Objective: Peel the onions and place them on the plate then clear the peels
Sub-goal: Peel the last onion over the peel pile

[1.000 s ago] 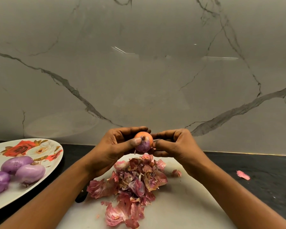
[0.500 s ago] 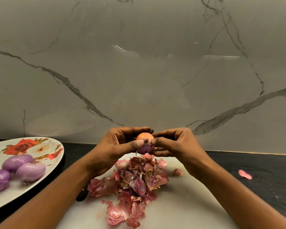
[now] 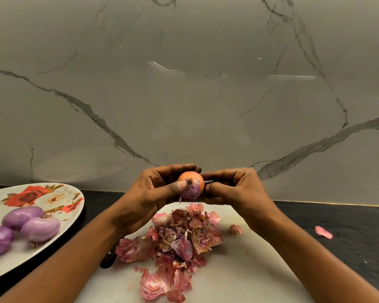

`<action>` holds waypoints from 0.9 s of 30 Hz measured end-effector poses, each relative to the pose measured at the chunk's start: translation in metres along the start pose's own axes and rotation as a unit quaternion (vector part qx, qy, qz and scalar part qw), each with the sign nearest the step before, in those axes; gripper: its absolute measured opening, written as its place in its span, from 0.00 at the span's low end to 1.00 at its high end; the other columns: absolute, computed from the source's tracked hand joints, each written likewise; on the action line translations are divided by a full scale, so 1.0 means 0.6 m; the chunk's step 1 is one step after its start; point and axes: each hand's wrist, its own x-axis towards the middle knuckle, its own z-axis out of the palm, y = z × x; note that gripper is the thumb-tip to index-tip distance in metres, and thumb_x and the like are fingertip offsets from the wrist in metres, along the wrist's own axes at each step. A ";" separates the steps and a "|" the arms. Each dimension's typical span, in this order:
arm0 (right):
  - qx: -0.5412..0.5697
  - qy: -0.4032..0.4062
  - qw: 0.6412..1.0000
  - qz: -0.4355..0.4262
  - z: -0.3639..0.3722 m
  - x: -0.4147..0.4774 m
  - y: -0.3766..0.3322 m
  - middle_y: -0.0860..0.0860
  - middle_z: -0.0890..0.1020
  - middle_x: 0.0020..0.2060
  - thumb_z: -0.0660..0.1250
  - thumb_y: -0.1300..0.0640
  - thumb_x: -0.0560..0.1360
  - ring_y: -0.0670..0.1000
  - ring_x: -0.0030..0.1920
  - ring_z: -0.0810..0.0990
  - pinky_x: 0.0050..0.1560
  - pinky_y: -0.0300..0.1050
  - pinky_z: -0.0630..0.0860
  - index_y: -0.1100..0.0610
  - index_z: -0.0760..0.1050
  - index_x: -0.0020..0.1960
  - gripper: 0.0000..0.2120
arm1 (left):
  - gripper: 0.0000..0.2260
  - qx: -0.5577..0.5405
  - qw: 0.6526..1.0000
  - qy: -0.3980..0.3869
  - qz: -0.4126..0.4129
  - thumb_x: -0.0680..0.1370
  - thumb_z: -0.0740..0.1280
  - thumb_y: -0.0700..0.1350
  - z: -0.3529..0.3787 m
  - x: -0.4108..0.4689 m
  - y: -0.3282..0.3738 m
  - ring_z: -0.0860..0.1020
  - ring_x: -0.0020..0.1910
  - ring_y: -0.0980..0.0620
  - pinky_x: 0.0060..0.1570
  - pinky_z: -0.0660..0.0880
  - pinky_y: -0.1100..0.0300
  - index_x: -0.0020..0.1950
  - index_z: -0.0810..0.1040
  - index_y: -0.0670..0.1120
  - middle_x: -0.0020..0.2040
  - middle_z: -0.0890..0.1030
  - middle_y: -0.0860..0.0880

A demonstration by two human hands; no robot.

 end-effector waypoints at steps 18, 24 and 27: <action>-0.135 0.052 0.986 -0.082 0.002 0.007 0.021 0.50 0.90 0.42 0.76 0.61 0.77 0.49 0.43 0.89 0.48 0.47 0.87 0.55 0.88 0.51 0.04 | 0.24 0.144 0.986 0.078 0.039 0.69 0.80 0.38 0.004 0.001 -0.005 0.85 0.61 0.49 0.56 0.84 0.55 0.64 0.84 0.45 0.60 0.87 0.50; -0.249 0.074 0.958 -0.122 0.010 0.005 0.029 0.46 0.87 0.40 0.74 0.57 0.79 0.47 0.42 0.87 0.47 0.48 0.87 0.53 0.87 0.52 0.04 | 0.23 0.145 0.985 0.076 0.044 0.70 0.79 0.40 0.006 0.002 -0.008 0.85 0.61 0.48 0.56 0.84 0.54 0.65 0.83 0.46 0.60 0.87 0.49; -0.257 0.088 0.955 -0.120 0.007 0.009 0.030 0.47 0.87 0.41 0.73 0.57 0.80 0.47 0.43 0.87 0.48 0.49 0.87 0.55 0.86 0.53 0.05 | 0.23 0.087 0.993 0.068 0.038 0.72 0.77 0.39 0.003 0.001 -0.006 0.84 0.62 0.45 0.56 0.84 0.53 0.67 0.82 0.45 0.62 0.86 0.46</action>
